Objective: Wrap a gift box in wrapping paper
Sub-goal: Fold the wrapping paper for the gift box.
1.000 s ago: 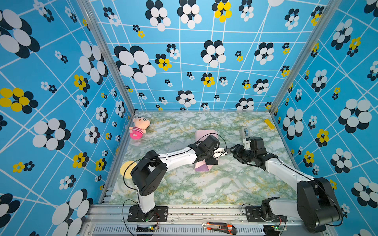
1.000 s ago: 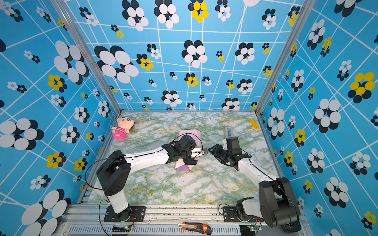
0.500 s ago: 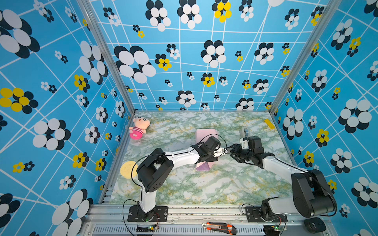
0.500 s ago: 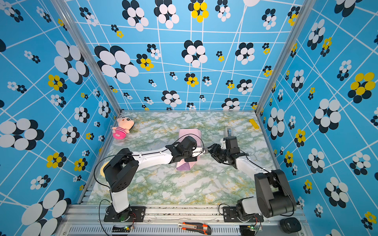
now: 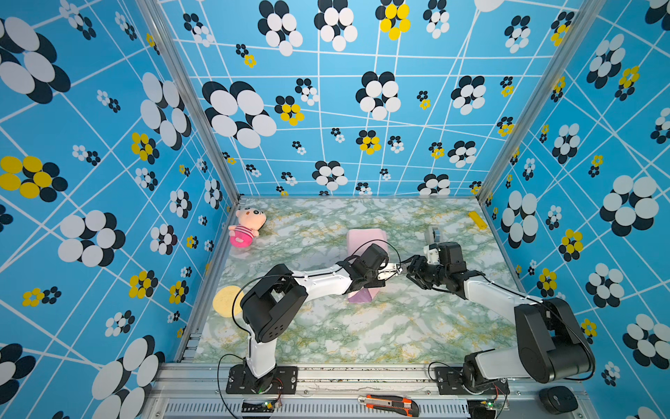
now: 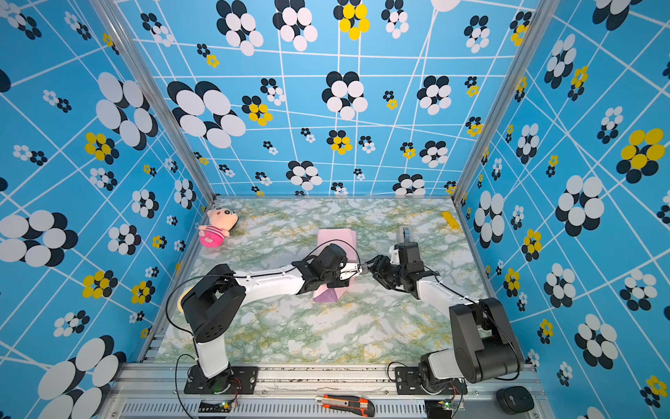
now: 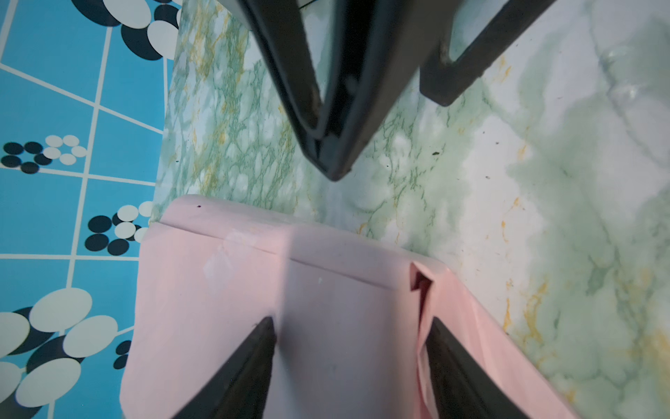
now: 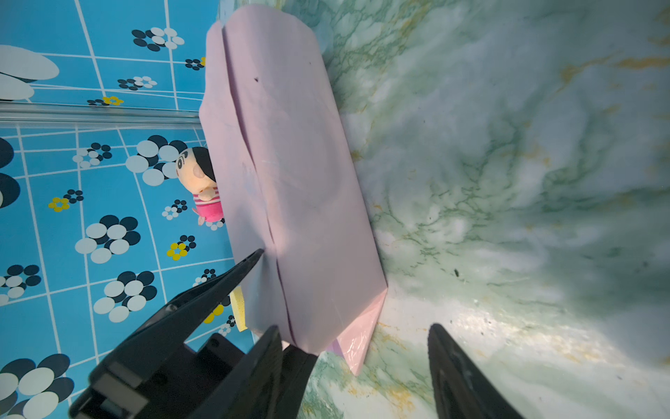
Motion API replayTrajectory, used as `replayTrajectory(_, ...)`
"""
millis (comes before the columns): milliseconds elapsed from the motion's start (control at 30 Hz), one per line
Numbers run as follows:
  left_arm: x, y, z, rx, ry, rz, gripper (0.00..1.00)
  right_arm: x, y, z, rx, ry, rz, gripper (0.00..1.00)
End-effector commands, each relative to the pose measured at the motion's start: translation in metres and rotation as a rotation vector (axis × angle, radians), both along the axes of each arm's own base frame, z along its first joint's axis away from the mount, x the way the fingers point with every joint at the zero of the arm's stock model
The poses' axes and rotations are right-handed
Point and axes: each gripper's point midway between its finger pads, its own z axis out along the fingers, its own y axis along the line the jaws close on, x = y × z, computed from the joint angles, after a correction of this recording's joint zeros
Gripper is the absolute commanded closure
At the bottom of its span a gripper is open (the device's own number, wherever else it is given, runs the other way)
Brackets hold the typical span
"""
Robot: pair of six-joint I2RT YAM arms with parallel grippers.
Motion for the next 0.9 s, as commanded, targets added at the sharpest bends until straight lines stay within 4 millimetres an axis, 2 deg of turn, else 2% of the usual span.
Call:
replayTrajectory(0, -0.01, 0.008, 0.03, -0.117, 0.087, 0.043, 0.26, 0.005, 0.0, 0.032, -0.103, -0.162, 0.06, 0.34)
replayTrajectory(67, -0.006, 0.014, 0.059, -0.229, 0.113, 0.1, 0.22, 0.005, 0.0, 0.048, -0.176, -0.251, 0.111, 0.33)
replayTrajectory(133, -0.002, 0.029, 0.084, -0.335, 0.148, 0.173, 0.21, 0.004, 0.003, 0.064, -0.26, -0.338, 0.198, 0.33)
replayTrajectory(200, 0.0, 0.046, 0.099, -0.421, 0.185, 0.253, 0.21, 0.001, 0.01, 0.076, -0.35, -0.423, 0.321, 0.31)
replayTrajectory(267, 0.0, 0.065, 0.105, -0.501, 0.247, 0.35, 0.22, -0.003, 0.019, 0.086, -0.452, -0.514, 0.452, 0.27)
replayTrajectory(400, -0.013, 0.099, 0.094, -0.642, 0.387, 0.524, 0.23, -0.01, 0.035, 0.096, -0.665, -0.712, 0.728, 0.2)
replayTrajectory(533, -0.029, 0.12, 0.067, -0.746, 0.488, 0.659, 0.26, -0.014, 0.048, 0.089, -0.851, -0.917, 1.0, 0.17)
replayTrajectory(600, -0.036, 0.12, 0.056, -0.788, 0.532, 0.675, 0.26, -0.015, 0.052, 0.082, -0.914, -0.977, 1.111, 0.17)
replayTrajectory(733, -0.039, 0.123, 0.032, -0.767, 0.532, 0.741, 0.29, -0.001, 0.054, 0.084, -0.917, -1.001, 1.089, 0.16)
replayTrajectory(867, -0.037, 0.119, 0.011, -0.723, 0.522, 0.754, 0.3, -0.004, 0.057, 0.074, -0.894, -0.981, 1.159, 0.16)
